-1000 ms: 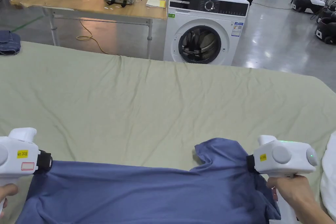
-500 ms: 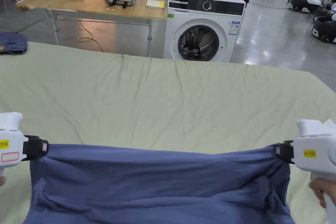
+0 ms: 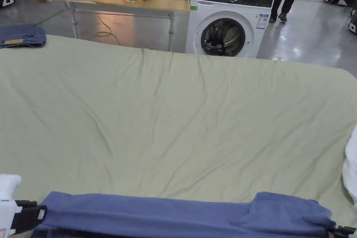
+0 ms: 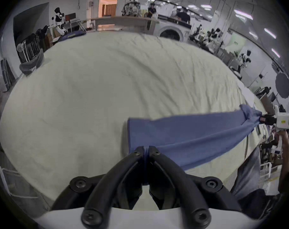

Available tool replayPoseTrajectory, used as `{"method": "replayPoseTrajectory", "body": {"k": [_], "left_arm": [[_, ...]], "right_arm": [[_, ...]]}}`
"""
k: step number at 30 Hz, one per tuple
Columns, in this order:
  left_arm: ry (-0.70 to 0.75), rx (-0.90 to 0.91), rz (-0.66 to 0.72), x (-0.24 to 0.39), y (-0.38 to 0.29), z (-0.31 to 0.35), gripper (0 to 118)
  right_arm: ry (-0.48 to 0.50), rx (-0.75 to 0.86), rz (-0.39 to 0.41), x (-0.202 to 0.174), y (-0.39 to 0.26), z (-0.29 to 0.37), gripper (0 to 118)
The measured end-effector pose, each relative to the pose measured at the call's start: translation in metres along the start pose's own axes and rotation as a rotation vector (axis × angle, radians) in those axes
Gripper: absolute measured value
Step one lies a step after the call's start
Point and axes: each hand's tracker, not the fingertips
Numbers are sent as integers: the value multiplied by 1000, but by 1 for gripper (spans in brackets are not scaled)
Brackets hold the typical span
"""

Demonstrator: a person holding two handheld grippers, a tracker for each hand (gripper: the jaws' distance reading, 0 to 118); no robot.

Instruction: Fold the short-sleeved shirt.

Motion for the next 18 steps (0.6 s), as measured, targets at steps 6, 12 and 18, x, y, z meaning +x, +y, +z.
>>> {"method": "replayPoseTrajectory", "body": {"k": [6,12,18], "left_arm": [[42,-93,-17,-3,-19,-33,0],[77,-94,-22,15,-24,-34,0],[40,-45,68,21,-17,-13,41]], "right_arm": [[-52,-87,25,1,-25,-33,0],[-51,-110,3,2,-32,-58,0],[-86,-88,11,2,-23,-46,62]]}}
